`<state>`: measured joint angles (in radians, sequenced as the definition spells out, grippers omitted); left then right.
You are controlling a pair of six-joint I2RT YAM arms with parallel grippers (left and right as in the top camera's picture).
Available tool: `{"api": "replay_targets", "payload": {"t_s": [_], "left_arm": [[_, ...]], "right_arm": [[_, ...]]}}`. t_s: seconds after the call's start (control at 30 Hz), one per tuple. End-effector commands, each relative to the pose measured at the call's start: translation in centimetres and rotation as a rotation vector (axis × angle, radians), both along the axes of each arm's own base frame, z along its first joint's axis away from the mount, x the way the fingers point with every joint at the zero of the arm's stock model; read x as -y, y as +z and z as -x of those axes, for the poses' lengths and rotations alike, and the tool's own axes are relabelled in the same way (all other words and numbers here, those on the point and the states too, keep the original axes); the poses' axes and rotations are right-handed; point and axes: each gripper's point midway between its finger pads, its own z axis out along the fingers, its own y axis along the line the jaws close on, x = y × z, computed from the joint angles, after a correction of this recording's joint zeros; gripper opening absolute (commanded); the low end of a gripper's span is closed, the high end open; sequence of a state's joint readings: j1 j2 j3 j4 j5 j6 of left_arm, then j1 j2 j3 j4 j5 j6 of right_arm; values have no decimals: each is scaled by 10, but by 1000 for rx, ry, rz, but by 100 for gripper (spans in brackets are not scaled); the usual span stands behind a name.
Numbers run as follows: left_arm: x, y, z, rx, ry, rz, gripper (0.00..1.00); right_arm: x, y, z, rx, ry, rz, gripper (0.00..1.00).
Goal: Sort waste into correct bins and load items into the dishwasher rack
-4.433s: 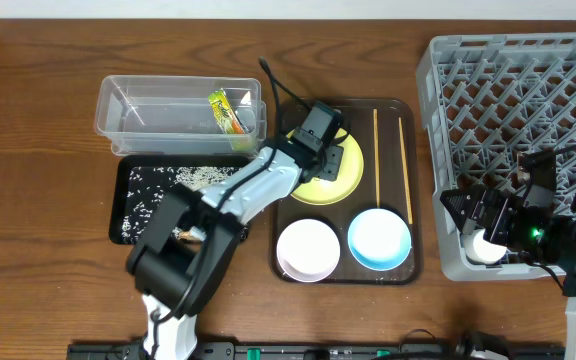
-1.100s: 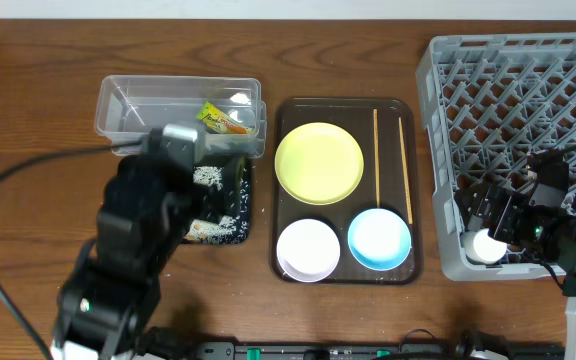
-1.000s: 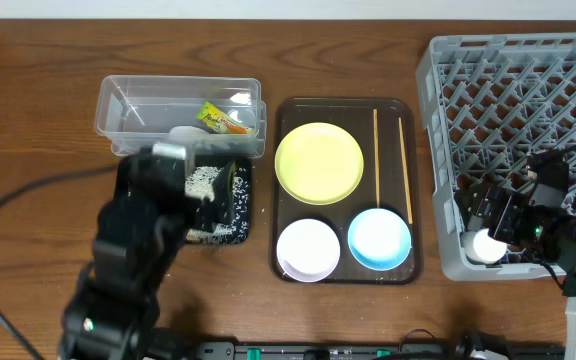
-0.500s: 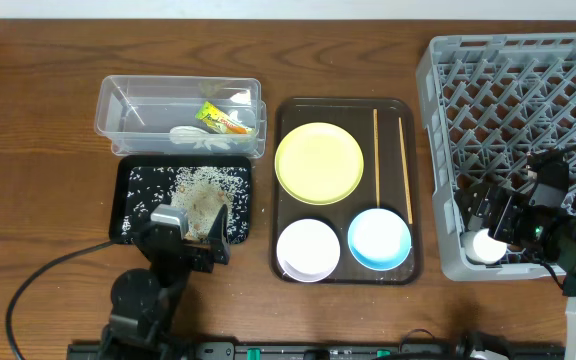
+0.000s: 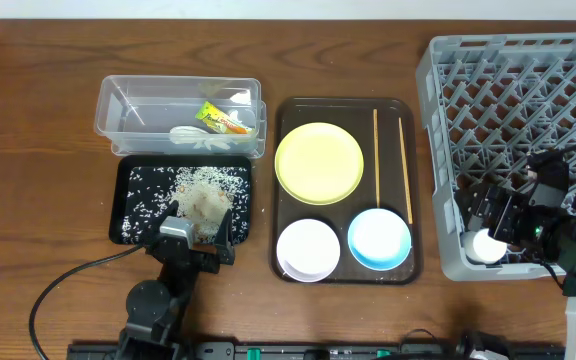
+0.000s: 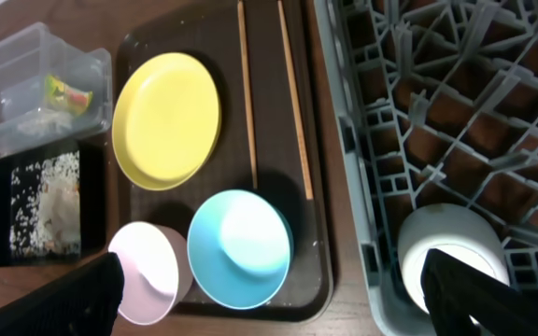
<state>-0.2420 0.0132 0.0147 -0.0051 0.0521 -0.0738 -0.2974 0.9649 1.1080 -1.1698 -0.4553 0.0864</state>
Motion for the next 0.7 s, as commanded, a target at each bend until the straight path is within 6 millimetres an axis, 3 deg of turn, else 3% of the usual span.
{"api": "replay_targets", "payload": {"t_s": [0.0, 0.23, 0.67], "left_arm": [[-3, -1, -1, 8, 15, -9, 98], [-4, -19, 1, -60, 15, -26, 99], [-4, -20, 1, -65, 15, -27, 99]], "right_arm": [[1, 6, -1, 20, 4, 9, 99], [1, 6, -1, 20, 4, 9, 99], [-1, 8, -2, 18, -18, -32, 99]]}}
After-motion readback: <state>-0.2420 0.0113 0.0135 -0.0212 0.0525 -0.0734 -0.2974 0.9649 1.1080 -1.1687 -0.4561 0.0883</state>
